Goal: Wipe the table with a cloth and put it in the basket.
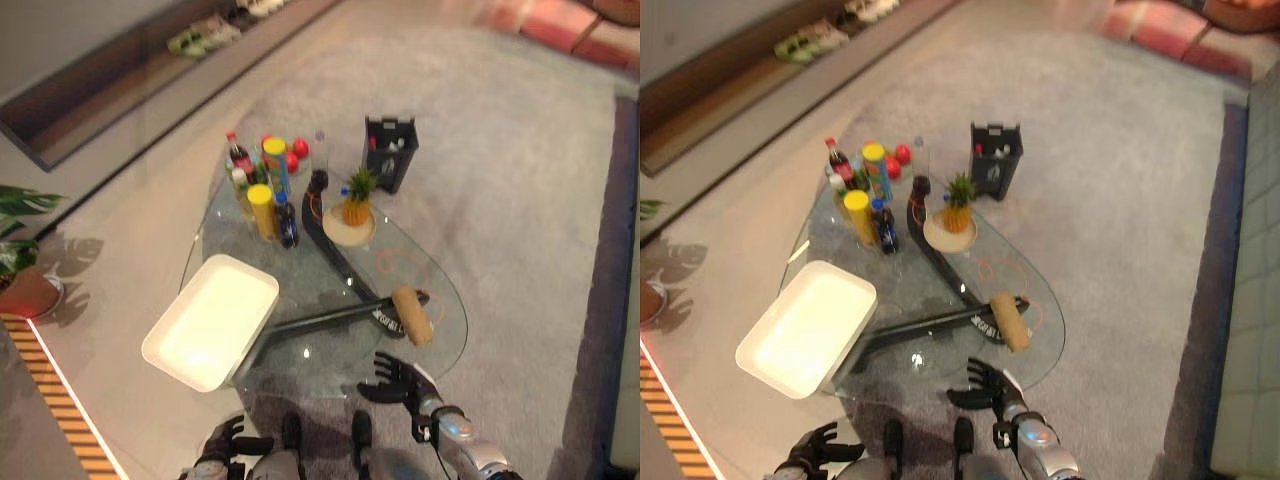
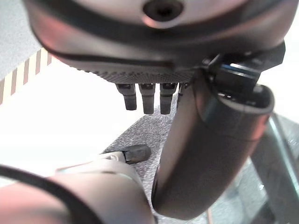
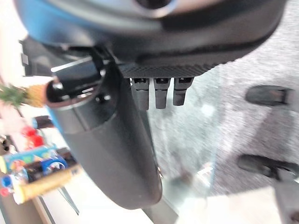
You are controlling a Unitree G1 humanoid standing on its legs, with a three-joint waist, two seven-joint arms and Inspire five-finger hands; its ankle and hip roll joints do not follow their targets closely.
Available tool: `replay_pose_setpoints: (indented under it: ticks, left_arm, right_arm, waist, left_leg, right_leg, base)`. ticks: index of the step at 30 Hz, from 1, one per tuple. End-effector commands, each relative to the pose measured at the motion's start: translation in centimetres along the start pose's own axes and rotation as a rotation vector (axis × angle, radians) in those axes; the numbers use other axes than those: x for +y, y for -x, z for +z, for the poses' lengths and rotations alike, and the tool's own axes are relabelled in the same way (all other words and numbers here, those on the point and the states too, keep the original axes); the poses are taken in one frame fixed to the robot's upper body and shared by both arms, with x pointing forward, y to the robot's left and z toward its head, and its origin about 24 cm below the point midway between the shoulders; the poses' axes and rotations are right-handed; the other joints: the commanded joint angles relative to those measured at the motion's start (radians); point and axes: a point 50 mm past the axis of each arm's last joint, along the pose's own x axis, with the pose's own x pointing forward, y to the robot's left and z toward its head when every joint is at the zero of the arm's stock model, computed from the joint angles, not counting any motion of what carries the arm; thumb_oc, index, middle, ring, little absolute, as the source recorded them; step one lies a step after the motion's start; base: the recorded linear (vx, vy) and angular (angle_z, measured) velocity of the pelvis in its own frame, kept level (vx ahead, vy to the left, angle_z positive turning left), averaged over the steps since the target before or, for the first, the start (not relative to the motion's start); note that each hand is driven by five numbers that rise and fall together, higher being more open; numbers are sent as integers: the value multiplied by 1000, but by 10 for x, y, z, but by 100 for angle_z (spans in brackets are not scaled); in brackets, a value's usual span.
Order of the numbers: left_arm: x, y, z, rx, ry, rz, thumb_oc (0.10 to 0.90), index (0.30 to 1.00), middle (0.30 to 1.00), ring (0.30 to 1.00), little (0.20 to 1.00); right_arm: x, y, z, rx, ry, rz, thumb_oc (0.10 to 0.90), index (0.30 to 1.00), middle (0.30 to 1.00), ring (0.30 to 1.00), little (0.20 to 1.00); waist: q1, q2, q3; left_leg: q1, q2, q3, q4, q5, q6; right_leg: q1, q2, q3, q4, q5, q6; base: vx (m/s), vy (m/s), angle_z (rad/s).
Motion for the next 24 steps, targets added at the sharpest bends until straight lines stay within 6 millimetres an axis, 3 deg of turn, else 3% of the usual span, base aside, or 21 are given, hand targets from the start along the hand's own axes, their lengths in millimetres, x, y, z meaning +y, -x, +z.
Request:
replay_pose_setpoints:
  ticks: [1,8,13,20,24]
  left_arm:
    - [-12,1,7,-61,16,6,800,900,900,900,900]
    - [-22,0,33,-144,51,-3,800,900,900,900,900]
    - [-21,-2,42,-165,53,2,800,900,900,900,900]
    - [-25,-3,52,-189,79,-8,800,900,900,900,900]
    - [-27,-3,59,-203,91,-20,800,900,900,900,900]
  right_arm:
    - [-9,3,78,-397,16,-166,800,900,900,900,900]
    - [-24,18,138,-674,65,-405,800,900,900,900,900]
    - [-27,24,165,-774,76,-472,800,900,900,900,900]
    - [-36,47,216,-998,85,-678,800,900,900,900,900]
    - [-36,54,231,-1059,85,-756,800,900,900,900,900]
  waist:
    - [-23,-8,31]
    - [-37,7,121]
    - [-39,11,162]
    - [-40,25,167]
    - [-39,33,167]
  left_leg:
    - [-61,-47,24,171,-143,37]
    - [-179,-60,34,256,-159,43]
    - [-234,-65,39,300,-168,42]
    - [-378,-74,40,370,-173,37]
    - [-444,-77,35,395,-170,35]
  right_leg:
    - [-93,-11,-15,165,-79,15]
    - [-215,-19,-8,244,-84,11]
    - [-269,-18,-4,275,-87,7]
    - [-409,-10,0,336,-95,-6]
    - [-477,-6,6,366,-97,-9]
  base:
    - [-86,62,-13]
    - [-69,52,-7]
    - [-10,14,0]
    - [2,5,0]
    - [4,2,-1]
